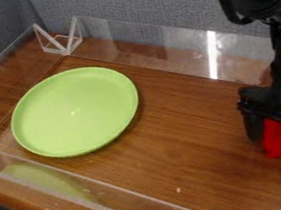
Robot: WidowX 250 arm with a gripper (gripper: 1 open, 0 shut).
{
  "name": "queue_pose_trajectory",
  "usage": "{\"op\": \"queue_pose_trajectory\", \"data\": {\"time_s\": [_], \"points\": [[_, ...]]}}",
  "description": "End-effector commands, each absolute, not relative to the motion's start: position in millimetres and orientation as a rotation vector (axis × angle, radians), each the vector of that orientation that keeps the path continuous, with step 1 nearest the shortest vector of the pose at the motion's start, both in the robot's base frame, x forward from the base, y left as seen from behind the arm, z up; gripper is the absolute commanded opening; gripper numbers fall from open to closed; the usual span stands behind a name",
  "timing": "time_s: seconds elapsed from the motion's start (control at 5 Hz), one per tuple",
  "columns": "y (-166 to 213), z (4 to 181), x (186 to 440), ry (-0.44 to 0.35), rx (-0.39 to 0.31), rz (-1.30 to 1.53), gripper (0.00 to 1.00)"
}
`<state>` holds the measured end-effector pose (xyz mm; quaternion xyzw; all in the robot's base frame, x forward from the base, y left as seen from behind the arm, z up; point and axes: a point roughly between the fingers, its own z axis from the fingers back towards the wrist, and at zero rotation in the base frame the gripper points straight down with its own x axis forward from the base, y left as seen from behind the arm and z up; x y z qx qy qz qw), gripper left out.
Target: Put the red object on the green plate
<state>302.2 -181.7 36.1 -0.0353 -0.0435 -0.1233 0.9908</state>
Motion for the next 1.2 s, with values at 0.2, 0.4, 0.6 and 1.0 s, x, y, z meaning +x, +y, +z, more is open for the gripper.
{"op": "queue_pose_trajectory", "data": {"time_s": [0.2, 0.4, 0.6, 1.0], "points": [[-192.5, 32.2, 297.2, -0.117, -0.094, -0.296, 1.0], [-179.5, 30.4, 292.1, -0.115, -0.09, -0.287, 0.0], [-160.9, 49.5, 283.5, -0.143, -0.065, -0.236, 0.0], [-81.8, 96.3, 271.4, -0.213, 0.014, -0.004, 0.0]]}}
